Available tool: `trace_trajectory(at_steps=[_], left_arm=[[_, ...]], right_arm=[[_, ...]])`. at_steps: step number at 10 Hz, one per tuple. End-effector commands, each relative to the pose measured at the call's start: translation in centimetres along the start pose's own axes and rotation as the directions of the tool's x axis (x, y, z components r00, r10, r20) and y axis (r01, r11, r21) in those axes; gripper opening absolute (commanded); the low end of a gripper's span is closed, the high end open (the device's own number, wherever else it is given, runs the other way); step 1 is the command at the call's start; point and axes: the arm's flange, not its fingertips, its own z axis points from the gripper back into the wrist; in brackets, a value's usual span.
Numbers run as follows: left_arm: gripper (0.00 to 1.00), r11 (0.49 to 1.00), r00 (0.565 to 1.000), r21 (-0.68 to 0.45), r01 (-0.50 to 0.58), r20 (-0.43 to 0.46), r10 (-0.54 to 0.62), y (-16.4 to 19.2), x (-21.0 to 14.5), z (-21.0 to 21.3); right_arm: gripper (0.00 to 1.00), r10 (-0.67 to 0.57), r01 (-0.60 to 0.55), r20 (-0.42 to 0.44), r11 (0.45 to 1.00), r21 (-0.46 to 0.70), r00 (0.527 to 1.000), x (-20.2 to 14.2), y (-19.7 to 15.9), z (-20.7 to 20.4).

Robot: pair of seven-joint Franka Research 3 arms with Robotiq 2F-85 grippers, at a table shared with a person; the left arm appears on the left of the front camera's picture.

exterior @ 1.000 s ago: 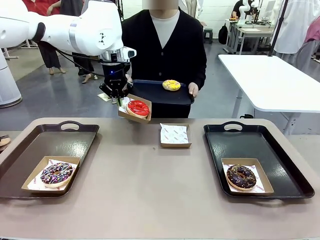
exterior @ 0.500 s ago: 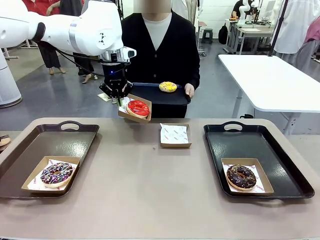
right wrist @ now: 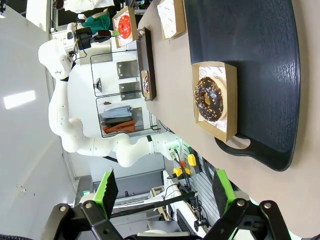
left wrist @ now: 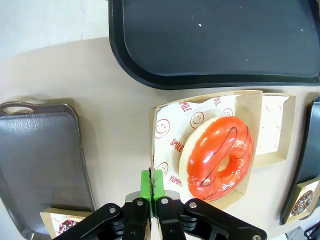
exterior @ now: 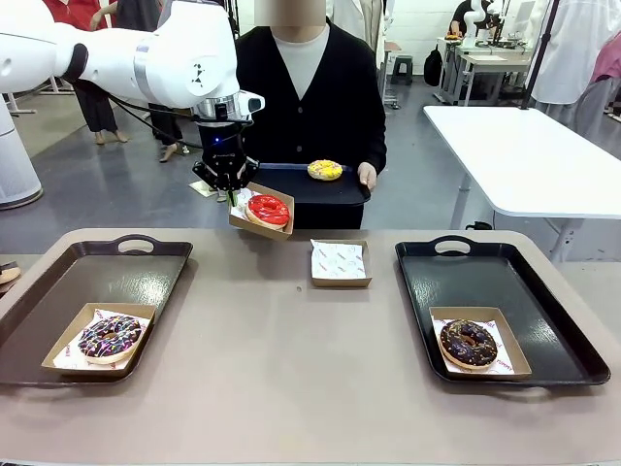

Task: Individually package the donuts and arrange them on the tray.
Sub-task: Place the picked Paper togo box on the Handle tray while simultaneously picking up another Paper togo box from the table with the other hand.

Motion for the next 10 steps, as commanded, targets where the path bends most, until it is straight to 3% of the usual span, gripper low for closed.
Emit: trace_trajectory(at_steps=[1, 3, 4, 7, 10], left_arm=[[0.01, 1.000, 1.000, -0.005, 0.006, 0.006, -0.006, 0.0, 0.0, 0.2], [0.01, 1.000, 1.000, 0.000, 0.000, 0.000, 0.000, 0.0, 0.0, 0.0], [0.01, 1.000, 1.000, 0.010, 0.010, -0.002, -0.010, 0.9, 0.2, 0.2], [0.01, 0.993, 0.993, -0.025, 0.117, -0.019, -0.118, 6.1, -0.3, 2.6], [0.01, 0.994, 0.994, -0.038, 0.102, -0.030, -0.104, 12.1, -1.8, 3.6]], right_arm=[[1.00, -0.006, 0.006, -0.004, 1.000, -0.002, 1.000, -0.2, -0.2, 0.0], [1.00, 0.000, 0.000, 0.000, 1.000, 0.000, 1.000, 0.0, 0.0, 0.0], [1.00, 0.037, -0.038, -0.019, 0.996, -0.080, 0.999, 0.4, 1.4, -1.1], [1.00, 0.062, -0.099, -0.148, 0.962, -0.253, 0.987, 3.1, 10.0, -5.9], [1.00, 0.052, -0.113, -0.159, 0.909, -0.401, 0.986, 6.0, 17.2, -11.9]])
